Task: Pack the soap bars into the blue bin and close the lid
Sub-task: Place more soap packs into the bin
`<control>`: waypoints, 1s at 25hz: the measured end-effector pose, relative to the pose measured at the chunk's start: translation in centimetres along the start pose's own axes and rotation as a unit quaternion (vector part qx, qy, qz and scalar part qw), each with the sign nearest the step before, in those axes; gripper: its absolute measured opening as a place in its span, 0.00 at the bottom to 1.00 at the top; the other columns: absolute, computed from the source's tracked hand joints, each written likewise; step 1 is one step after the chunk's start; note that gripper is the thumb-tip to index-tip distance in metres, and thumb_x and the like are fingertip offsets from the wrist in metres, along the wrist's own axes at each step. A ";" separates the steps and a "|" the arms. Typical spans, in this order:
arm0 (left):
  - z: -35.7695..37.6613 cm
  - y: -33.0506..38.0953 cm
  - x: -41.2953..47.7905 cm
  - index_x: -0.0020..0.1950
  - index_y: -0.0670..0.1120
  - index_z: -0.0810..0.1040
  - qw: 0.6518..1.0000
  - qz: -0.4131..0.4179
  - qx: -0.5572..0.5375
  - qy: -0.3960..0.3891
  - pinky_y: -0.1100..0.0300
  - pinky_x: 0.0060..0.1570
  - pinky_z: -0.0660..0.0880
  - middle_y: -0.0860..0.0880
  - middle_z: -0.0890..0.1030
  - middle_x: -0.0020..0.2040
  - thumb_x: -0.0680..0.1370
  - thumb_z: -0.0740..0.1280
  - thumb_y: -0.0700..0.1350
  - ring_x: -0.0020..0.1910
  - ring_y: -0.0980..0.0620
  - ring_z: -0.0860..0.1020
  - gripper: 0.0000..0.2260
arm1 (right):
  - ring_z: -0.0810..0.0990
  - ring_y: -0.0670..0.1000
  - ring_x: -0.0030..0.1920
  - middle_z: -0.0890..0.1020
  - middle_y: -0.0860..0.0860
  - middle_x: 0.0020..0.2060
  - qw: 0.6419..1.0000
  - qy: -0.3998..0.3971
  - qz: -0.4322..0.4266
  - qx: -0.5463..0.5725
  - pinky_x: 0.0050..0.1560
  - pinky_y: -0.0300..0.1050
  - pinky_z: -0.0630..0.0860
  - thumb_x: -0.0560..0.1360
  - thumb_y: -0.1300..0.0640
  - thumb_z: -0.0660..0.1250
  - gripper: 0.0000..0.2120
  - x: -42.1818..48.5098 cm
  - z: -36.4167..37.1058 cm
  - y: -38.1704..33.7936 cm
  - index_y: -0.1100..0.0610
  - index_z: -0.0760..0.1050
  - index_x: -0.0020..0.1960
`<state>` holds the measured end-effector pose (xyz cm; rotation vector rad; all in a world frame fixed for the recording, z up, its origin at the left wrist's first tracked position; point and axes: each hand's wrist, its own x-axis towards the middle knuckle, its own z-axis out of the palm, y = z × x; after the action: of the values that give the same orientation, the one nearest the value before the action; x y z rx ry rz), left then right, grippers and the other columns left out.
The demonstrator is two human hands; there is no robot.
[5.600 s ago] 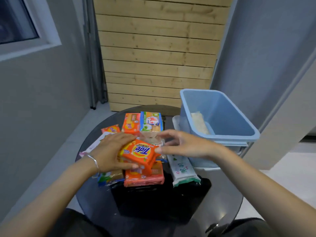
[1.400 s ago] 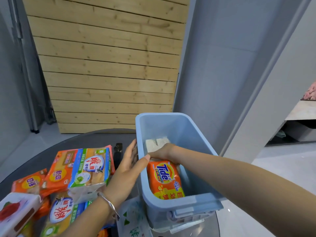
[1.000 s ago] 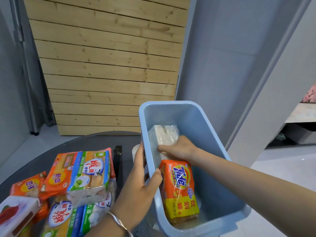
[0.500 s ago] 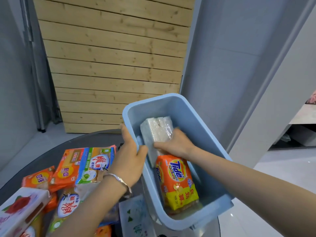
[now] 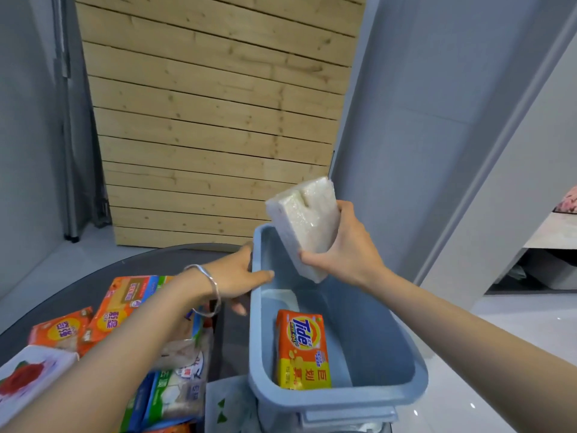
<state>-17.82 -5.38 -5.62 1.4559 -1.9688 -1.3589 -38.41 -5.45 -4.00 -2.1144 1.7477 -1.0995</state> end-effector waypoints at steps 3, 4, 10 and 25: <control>-0.9 0.9 0.0 0.75 0.54 0.49 0.995 0.064 -0.002 0.077 0.60 0.60 0.68 0.62 0.63 0.65 0.61 0.65 0.72 0.63 0.60 0.67 0.50 | 0.76 0.47 0.47 0.73 0.43 0.49 0.998 -0.008 -0.042 -0.053 0.39 0.39 0.76 0.54 0.40 0.74 0.40 -0.7 -1.2 0.5 0.46 0.58 0.60; -0.7 1.6 0.3 0.75 0.53 0.53 0.987 0.099 -0.039 0.120 0.60 0.62 0.68 0.62 0.65 0.65 0.58 0.66 0.73 0.64 0.60 0.68 0.51 | 0.76 0.47 0.45 0.73 0.42 0.49 0.996 -0.011 -0.057 -0.064 0.37 0.37 0.75 0.54 0.40 0.73 0.40 -1.0 -1.4 0.5 0.45 0.58 0.60; 2.1 3.7 2.3 0.50 0.48 0.79 0.922 0.176 -0.234 0.253 0.54 0.45 0.81 0.49 0.85 0.45 0.61 0.77 0.56 0.46 0.50 0.83 0.22 | 0.75 0.43 0.47 0.72 0.41 0.53 0.989 -0.031 -0.113 -0.094 0.40 0.32 0.73 0.57 0.36 0.73 0.43 -1.4 -1.9 -0.2 0.47 0.57 0.65; 2.2 -1.7 2.5 0.75 0.53 0.52 0.965 0.107 -0.153 0.185 0.59 0.62 0.67 0.62 0.63 0.65 0.71 0.70 0.55 0.65 0.60 0.65 0.39 | 0.81 0.52 0.49 0.82 0.52 0.49 0.953 -0.279 -0.085 -0.082 0.51 0.50 0.79 0.63 0.48 0.79 0.25 4.6 -4.2 0.2 0.58 0.76 0.54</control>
<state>-19.51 -6.51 -8.74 1.2082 -1.5502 -1.1380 -41.08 -8.46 0.77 -2.3945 1.4398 -0.3242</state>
